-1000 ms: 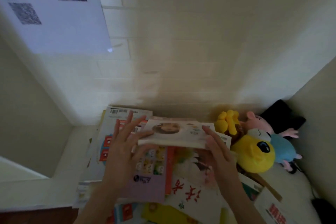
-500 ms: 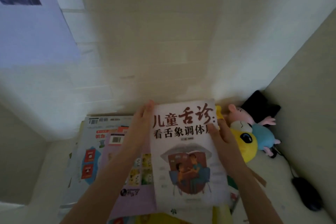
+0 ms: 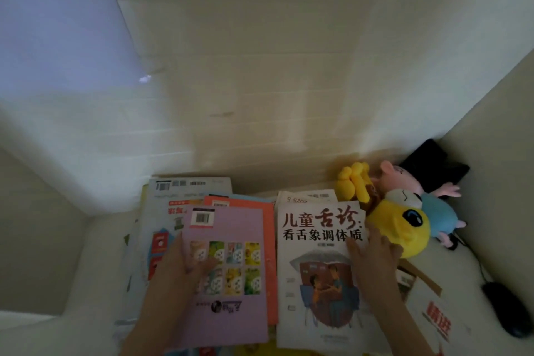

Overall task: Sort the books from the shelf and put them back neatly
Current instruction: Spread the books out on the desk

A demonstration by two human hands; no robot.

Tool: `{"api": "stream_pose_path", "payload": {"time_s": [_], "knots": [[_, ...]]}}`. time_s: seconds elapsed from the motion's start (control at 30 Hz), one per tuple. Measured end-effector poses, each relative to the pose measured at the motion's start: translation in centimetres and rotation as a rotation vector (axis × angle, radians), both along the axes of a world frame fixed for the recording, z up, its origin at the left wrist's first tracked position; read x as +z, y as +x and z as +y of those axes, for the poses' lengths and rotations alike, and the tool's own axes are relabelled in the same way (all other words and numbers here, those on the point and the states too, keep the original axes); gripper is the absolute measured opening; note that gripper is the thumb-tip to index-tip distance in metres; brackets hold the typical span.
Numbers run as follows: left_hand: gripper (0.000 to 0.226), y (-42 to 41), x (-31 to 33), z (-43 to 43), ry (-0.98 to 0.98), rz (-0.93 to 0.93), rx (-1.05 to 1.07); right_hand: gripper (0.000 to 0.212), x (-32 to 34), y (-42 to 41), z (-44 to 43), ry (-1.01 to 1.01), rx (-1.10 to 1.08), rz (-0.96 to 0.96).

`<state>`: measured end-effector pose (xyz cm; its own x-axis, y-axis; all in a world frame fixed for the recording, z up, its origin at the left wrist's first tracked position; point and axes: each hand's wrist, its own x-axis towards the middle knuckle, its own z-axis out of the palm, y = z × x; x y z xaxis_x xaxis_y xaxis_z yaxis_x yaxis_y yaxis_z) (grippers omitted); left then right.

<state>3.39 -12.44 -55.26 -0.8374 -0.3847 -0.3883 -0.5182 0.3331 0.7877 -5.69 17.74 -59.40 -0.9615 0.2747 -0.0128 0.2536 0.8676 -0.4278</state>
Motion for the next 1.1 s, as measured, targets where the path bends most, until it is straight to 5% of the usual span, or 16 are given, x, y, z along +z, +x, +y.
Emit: {"api": "stream_pose_path", "payload": {"time_s": [0.07,0.13,0.33,0.43,0.53,0.63,0.73,0.87,0.93,1.0,1.1], "knots": [[0.061,0.0,0.3,0.7,0.047,0.056,0.054,0.054,0.5,0.8,-1.3,0.128,0.012,0.171],[0.067,-0.3,0.9,1.2,0.032,0.128,0.096,0.057,1.6,1.8,-3.5,0.022,0.079,0.261],[0.062,-1.4,1.9,1.3,0.073,0.315,0.072,0.036,4.8,3.6,-11.6,-0.863,0.305,-0.359],[0.062,-2.0,2.7,0.7,0.205,0.468,0.101,0.019,5.5,2.9,-12.5,-0.959,0.382,-0.284],[0.055,-3.2,3.2,0.0,0.333,0.519,0.091,0.053,5.9,1.7,-12.2,-0.912,0.457,-0.154],[0.03,-3.8,3.5,0.0,0.416,0.481,0.023,0.027,6.3,1.0,-12.0,-1.159,0.443,-0.155],[0.036,-3.7,2.6,-1.1,0.418,0.457,0.073,0.033,7.3,0.4,-11.4,-1.42,0.421,-0.115],[0.084,-2.9,2.1,-3.0,0.587,0.25,0.174,0.02,7.2,-0.9,-11.0,-1.358,0.561,0.052],[0.084,-2.7,2.3,-3.5,0.725,0.127,0.15,0.007,6.5,-1.4,-11.2,-1.159,0.824,0.061],[0.113,-1.3,2.6,-3.8,0.721,0.068,-0.034,0.007,5.0,-1.7,-11.0,-0.939,1.017,-0.026],[0.073,-0.5,2.9,-3.6,0.82,-0.029,-0.036,0.053,3.6,-1.2,-10.3,-0.945,0.965,-0.222]]}}
